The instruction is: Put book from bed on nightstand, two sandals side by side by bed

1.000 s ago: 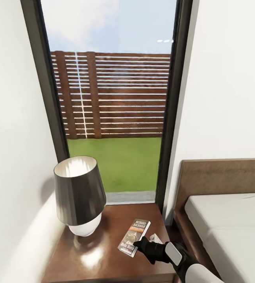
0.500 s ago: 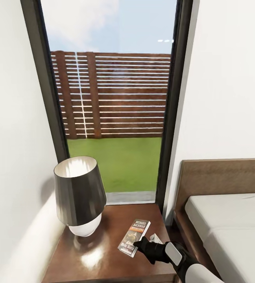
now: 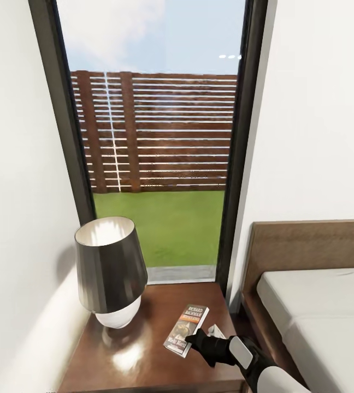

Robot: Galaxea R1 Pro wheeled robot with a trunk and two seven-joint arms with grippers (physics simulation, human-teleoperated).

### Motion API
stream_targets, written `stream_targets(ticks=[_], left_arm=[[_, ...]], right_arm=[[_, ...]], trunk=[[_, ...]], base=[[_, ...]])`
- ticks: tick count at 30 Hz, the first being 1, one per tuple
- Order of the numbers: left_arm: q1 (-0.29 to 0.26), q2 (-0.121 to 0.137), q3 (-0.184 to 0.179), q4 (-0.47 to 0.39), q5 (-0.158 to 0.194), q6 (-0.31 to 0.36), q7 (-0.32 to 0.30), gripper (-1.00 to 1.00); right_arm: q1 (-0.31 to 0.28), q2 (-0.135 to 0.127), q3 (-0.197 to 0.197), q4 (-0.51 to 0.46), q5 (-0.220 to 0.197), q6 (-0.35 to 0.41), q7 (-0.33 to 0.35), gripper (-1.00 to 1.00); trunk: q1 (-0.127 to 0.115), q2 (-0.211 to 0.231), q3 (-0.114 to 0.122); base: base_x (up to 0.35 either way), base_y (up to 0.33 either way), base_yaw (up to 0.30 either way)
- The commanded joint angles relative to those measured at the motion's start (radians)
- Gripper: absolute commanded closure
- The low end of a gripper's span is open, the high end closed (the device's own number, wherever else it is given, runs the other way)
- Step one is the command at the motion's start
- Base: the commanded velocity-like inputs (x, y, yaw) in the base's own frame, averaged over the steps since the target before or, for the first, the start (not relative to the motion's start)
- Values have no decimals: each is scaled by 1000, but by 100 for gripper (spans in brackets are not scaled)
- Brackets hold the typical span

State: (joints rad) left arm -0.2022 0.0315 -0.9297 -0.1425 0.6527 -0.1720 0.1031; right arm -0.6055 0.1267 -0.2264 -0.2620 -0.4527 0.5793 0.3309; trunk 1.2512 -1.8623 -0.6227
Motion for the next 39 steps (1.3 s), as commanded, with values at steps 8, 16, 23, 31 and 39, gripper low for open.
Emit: stream_targets(ticks=[8, 16, 23, 31, 39], left_arm=[[0, 1, -9, -2, 5, 0, 6, -100], [0, 1, -9, -2, 5, 0, 6, -100], [0, 1, -9, -2, 5, -1, 6, -100], [0, 1, -9, -2, 5, 0, 6, -100], [0, 1, -9, -2, 5, 0, 6, -100]], right_arm=[[0, 1, -7, -2, -3, 7, -14, 100], [-1, 1, -7, -2, -5, 7, -32, 100], [0, 1, -8, -2, -6, 7, -35, 100], [-1, 1, -8, -2, -7, 7, -38, 100], [-1, -1, -9, -2, -8, 7, -42, 100]], trunk=[[23, -43, -20], [23, -43, -20], [23, -43, -20], [42, -78, -36], [42, -78, -36]], base=[[0, 0, 0], [0, 0, 0], [0, 0, 0], [0, 0, 0], [0, 0, 0]])
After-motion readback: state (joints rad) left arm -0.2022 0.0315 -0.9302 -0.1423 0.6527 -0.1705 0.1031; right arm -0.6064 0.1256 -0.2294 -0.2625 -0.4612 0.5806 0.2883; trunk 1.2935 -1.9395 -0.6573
